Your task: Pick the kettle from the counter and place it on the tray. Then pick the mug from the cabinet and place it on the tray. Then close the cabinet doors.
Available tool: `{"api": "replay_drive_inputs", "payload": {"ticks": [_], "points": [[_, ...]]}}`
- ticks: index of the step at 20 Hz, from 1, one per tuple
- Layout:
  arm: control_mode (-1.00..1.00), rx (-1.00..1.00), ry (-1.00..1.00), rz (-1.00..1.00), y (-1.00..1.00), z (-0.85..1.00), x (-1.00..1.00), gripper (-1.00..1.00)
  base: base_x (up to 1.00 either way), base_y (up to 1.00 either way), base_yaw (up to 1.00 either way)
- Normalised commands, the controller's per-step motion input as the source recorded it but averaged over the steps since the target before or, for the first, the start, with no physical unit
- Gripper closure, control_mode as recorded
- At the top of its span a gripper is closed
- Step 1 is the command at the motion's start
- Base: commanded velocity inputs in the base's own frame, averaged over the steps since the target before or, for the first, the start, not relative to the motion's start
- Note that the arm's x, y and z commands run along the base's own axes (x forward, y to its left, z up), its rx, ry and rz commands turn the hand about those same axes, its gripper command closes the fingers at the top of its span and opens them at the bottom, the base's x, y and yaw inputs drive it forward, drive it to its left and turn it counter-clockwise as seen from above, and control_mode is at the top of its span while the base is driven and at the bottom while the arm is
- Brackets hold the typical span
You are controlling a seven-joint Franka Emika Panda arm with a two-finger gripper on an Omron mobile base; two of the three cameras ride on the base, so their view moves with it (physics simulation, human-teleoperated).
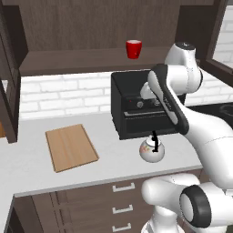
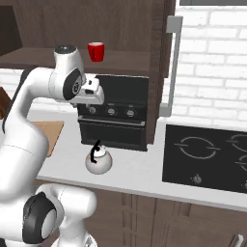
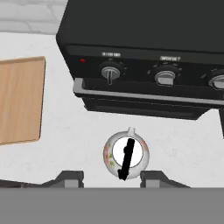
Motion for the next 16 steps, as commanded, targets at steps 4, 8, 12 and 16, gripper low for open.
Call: {"api": "replay_drive_inputs", "payload": {"ticks": [4,8,12,16], "points": [[-1.00,0.00,-0.02,0.00,0.00,0.00,-0.21,-1.00,0.00,0.00,0.00],[-1.00,-0.01,0.05,0.00,0.11,-0.28,-0.35,-1.00,0.00,0.00,0.00],[-1.00,-0.02,0.16,-0.01,0.06,-0.56,-0.44,-1.00,0.00,0.00,0.00],[-1.00,0.00,0.03,-0.13,-0.11,-0.50,-0.48,-1.00,0.00,0.00,0.00]]}}
